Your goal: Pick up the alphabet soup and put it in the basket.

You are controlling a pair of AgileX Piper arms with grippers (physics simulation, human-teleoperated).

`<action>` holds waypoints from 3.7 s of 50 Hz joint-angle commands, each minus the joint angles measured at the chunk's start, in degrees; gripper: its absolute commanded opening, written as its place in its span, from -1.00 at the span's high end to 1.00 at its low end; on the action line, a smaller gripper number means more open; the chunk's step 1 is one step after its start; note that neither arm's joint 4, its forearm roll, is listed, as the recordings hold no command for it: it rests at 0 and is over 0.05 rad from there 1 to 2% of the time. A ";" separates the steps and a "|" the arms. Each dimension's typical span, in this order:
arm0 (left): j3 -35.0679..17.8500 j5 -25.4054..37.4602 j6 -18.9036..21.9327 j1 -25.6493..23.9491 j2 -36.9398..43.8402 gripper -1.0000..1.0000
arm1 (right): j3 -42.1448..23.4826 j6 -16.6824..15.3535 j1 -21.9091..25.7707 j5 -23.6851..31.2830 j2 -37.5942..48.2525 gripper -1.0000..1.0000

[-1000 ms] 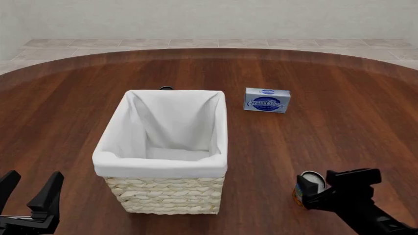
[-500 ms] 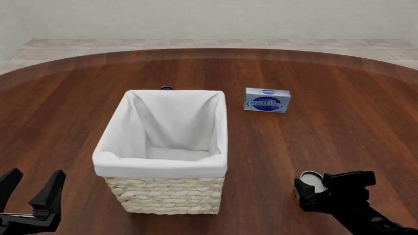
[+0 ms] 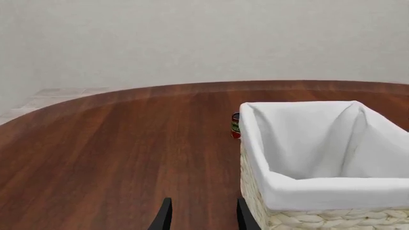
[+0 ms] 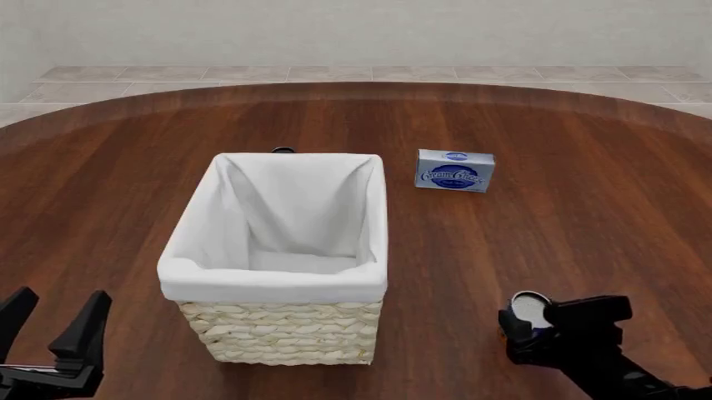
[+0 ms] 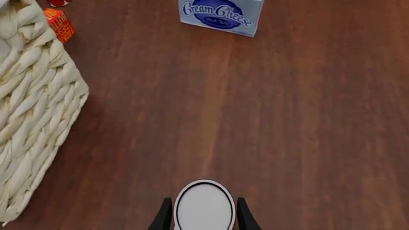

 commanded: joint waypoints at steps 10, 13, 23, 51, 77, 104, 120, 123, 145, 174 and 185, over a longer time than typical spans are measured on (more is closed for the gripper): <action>0.01 1.94 -0.14 0.31 -1.70 -1.00 | 0.49 0.75 -0.51 -4.11 4.94 -1.00; 0.01 2.15 -0.13 0.31 -1.87 -1.00 | 0.54 1.15 -1.44 -3.79 4.43 1.00; 0.01 2.44 -0.11 0.30 -2.16 -1.00 | 0.68 1.36 -1.52 -2.50 2.18 1.00; 0.01 3.74 0.01 0.31 -3.63 -1.00 | -2.77 -0.62 -2.39 11.96 -11.21 1.00; 0.01 4.36 -0.02 0.41 -3.98 -1.00 | -19.61 -3.86 -1.33 39.15 -28.07 1.00; 0.01 6.08 0.17 -0.03 -6.39 -1.00 | -38.02 -0.29 1.24 51.86 -25.49 1.00; 0.01 6.85 0.11 0.45 -6.95 -1.00 | -47.19 0.85 3.14 56.21 -21.82 1.00; 0.01 6.94 0.01 0.54 -7.02 -1.00 | -49.69 1.14 3.84 57.44 -20.36 1.00; 0.01 7.04 -0.25 1.63 -7.21 -1.00 | -63.47 0.58 7.55 63.25 -13.56 1.00; 0.01 6.79 -0.37 2.28 -7.22 -1.00 | -77.07 5.02 20.98 70.21 -5.73 1.00; 0.01 6.73 -0.60 2.74 -7.22 -1.00 | -80.33 4.84 26.20 69.97 -1.34 1.00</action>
